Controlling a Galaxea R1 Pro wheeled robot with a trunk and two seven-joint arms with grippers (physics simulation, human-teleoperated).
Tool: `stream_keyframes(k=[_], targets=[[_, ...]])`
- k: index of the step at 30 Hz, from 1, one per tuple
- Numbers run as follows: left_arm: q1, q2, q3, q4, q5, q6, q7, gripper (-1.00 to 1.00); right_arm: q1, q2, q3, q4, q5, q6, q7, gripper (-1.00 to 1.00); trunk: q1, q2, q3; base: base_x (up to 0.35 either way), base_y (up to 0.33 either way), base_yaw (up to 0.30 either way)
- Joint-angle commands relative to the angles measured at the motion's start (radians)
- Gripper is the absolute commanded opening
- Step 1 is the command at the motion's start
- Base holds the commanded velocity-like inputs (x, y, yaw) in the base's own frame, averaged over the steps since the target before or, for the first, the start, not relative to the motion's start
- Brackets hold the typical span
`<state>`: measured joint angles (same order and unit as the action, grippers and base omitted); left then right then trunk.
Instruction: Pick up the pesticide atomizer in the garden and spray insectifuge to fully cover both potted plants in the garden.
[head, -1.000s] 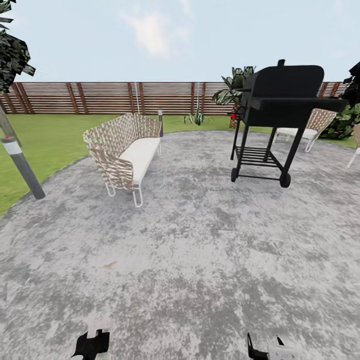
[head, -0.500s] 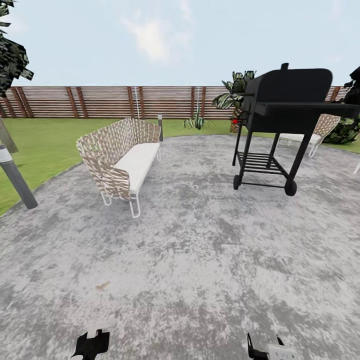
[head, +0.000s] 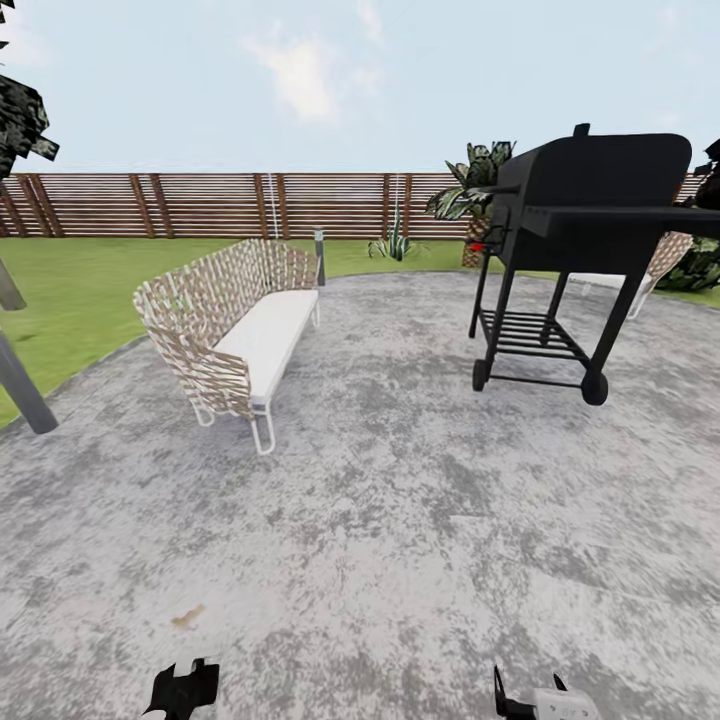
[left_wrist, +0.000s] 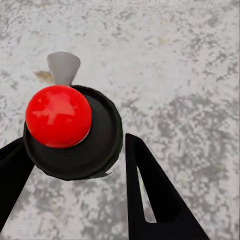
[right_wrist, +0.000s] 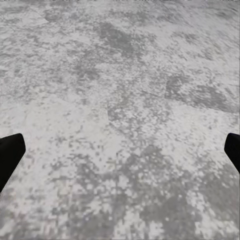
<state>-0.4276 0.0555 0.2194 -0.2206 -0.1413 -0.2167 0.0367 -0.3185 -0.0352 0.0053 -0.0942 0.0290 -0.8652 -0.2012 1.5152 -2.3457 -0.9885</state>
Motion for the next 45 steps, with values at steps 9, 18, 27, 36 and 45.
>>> stream_keyframes(k=[9, 18, 27, 36, 45], targets=[[0.000, -0.001, 0.005, 0.001, -0.011, -0.004, 0.003, -1.00, -0.001, 0.000, 0.001, 0.001, 0.003, -0.002, -0.004, 1.00, 0.000, 0.000, -0.001, 0.339, 0.000, 0.000], [0.000, -0.001, 0.005, 0.001, -0.011, -0.004, 0.003, -1.00, -0.001, 0.000, 0.001, 0.001, 0.003, -0.001, -0.004, 1.00, 0.000, 0.000, -0.001, 0.339, 0.000, 0.000], [0.000, -0.001, 0.005, 0.001, -0.011, -0.004, 0.003, -1.00, -0.001, 0.000, 0.001, 0.001, 0.003, -0.001, -0.004, 1.00, 0.000, 0.000, -0.001, 0.339, 0.000, 0.000], [0.000, -0.001, 0.005, 0.001, -0.011, -0.004, 0.003, -1.00, -0.001, 0.000, 0.001, 0.001, 0.003, -0.001, -0.004, 1.00, 0.000, 0.000, -0.001, 0.340, 0.000, 0.000], [-0.001, 0.000, 0.005, 0.001, -0.011, -0.004, 0.003, -1.00, -0.001, 0.000, 0.001, 0.001, 0.003, -0.001, -0.004, 1.00, 0.000, 0.000, -0.001, 0.340, 0.000, 0.000]])
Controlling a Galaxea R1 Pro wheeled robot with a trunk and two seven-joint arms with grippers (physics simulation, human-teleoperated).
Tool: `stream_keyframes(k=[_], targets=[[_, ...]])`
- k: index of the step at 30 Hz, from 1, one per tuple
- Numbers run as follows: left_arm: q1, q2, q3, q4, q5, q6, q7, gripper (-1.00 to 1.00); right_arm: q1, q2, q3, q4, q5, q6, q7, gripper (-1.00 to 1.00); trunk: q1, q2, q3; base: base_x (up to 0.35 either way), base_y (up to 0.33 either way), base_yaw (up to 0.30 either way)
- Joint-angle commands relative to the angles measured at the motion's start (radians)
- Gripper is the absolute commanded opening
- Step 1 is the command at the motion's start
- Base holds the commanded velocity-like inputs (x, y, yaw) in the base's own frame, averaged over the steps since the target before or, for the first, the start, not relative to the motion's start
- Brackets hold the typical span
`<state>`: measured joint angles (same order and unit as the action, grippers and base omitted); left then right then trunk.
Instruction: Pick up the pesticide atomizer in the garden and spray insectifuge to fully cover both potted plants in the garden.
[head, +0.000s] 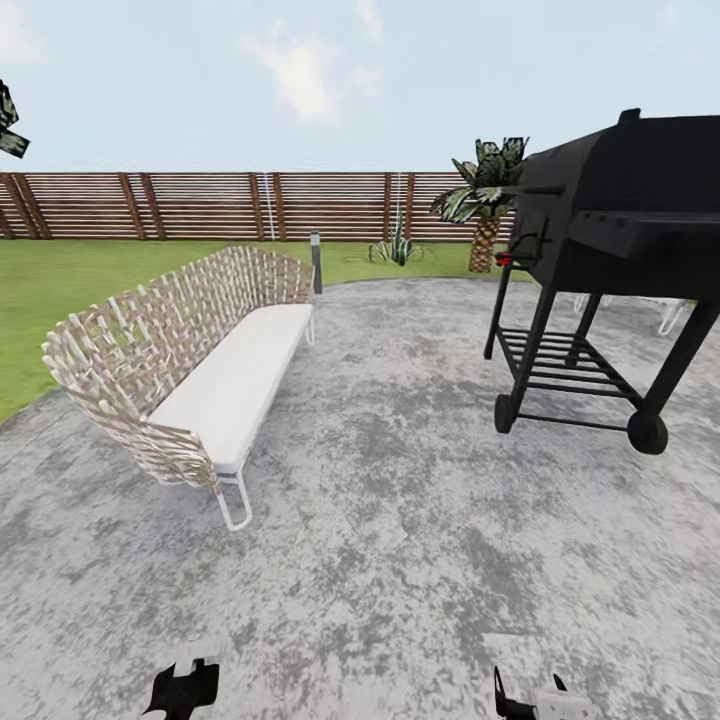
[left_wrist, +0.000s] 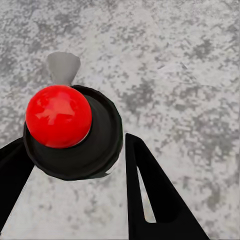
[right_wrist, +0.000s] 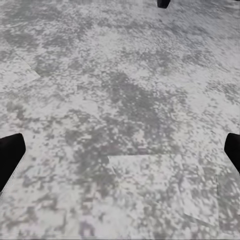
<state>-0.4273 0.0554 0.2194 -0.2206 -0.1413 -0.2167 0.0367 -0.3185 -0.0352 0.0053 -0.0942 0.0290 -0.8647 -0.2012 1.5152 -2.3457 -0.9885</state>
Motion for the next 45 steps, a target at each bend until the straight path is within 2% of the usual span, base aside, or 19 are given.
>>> stream_keyframes(k=[1, 45], targets=[[-0.001, -0.001, 0.005, 0.001, -0.011, -0.004, 0.003, -1.00, -0.001, 0.000, 0.001, 0.001, 0.003, -0.002, -0.004, 1.00, 0.000, 0.000, -0.001, 0.340, 0.000, 0.000], [-0.001, -0.002, 0.005, 0.001, -0.011, -0.004, 0.003, -1.00, -0.001, 0.000, 0.001, 0.001, 0.003, -0.003, -0.004, 1.00, 0.000, 0.000, 0.003, 0.339, 0.000, -0.019]])
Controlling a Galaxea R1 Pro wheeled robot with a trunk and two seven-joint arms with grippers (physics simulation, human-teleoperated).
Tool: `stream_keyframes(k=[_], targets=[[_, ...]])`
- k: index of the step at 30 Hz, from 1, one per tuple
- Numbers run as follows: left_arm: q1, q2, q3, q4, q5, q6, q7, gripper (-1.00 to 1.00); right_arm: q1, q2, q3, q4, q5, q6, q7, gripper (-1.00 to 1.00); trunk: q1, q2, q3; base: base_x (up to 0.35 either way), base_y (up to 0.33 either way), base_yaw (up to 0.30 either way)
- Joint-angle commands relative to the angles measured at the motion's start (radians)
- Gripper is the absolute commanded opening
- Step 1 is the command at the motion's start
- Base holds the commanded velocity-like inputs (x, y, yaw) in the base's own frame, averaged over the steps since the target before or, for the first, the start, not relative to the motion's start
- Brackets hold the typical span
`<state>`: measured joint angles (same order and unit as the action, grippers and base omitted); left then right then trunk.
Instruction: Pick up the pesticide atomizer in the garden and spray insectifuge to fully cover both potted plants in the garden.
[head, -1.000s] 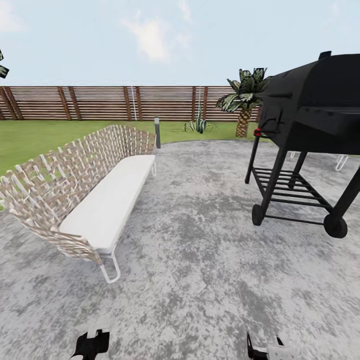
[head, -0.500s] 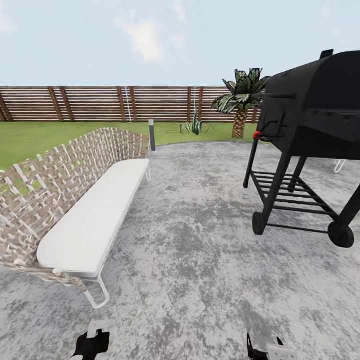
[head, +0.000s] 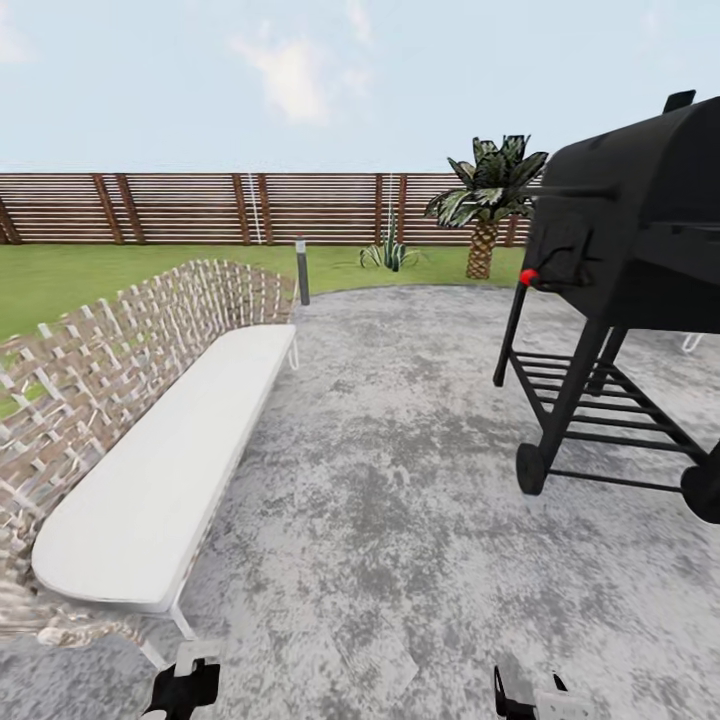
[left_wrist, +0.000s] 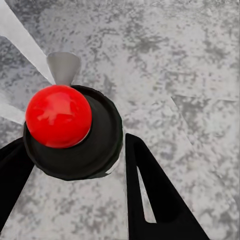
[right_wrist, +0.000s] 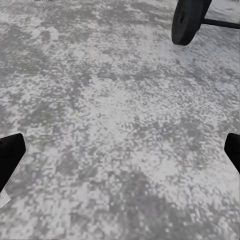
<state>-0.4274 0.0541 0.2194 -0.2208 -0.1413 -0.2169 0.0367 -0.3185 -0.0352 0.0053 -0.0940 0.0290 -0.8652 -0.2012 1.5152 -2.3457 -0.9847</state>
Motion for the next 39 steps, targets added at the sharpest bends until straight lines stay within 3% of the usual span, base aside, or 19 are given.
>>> stream_keyframes(k=[1, 39], targets=[[-0.001, 0.000, 0.004, 0.001, -0.011, -0.004, 0.003, -1.00, -0.001, 0.000, 0.001, 0.001, 0.003, -0.002, -0.004, 1.00, 0.000, 0.000, -0.001, 0.339, 0.000, 0.000], [-0.001, 0.001, 0.005, 0.000, -0.011, -0.003, 0.003, -1.00, -0.001, 0.001, 0.001, 0.001, 0.003, -0.003, -0.005, 1.00, 0.000, 0.000, -0.001, 0.339, 0.000, 0.000]])
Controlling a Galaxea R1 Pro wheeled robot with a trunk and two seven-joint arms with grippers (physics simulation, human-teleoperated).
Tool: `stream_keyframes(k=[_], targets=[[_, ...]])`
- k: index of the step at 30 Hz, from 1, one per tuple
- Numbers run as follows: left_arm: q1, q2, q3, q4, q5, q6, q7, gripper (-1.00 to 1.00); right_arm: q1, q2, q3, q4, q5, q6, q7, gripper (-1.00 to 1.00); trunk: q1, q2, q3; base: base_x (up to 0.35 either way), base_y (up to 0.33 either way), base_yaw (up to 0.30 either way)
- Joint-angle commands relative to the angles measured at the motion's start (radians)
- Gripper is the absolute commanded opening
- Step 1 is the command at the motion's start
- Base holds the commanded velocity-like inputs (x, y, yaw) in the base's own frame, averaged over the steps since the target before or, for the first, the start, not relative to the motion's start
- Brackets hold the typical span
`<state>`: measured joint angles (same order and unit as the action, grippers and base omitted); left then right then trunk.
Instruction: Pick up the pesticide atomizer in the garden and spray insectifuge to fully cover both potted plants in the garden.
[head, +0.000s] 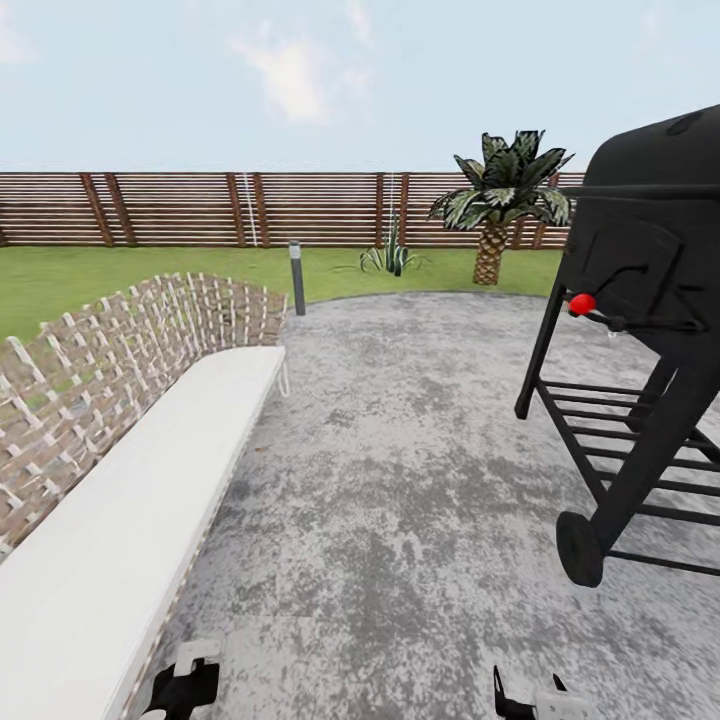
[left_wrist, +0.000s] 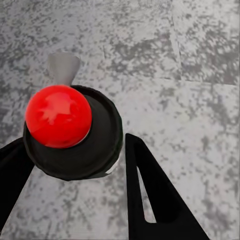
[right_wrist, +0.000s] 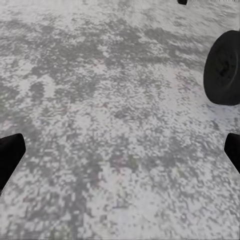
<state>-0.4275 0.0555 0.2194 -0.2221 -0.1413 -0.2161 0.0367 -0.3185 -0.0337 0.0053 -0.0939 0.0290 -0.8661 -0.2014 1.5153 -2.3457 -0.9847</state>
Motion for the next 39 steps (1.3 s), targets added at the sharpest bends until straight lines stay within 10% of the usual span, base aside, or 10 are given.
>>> stream_keyframes(k=[1, 39], targets=[[-0.001, 0.000, 0.005, 0.001, -0.011, -0.004, 0.003, -1.00, -0.001, 0.000, 0.001, 0.001, 0.003, -0.002, -0.005, 1.00, 0.000, 0.000, -0.001, 0.339, 0.000, 0.000], [-0.001, 0.001, 0.005, 0.001, -0.011, -0.003, 0.003, -1.00, -0.001, 0.000, 0.001, 0.002, 0.003, -0.001, -0.005, 1.00, 0.000, 0.000, -0.001, 0.339, 0.000, 0.000]])
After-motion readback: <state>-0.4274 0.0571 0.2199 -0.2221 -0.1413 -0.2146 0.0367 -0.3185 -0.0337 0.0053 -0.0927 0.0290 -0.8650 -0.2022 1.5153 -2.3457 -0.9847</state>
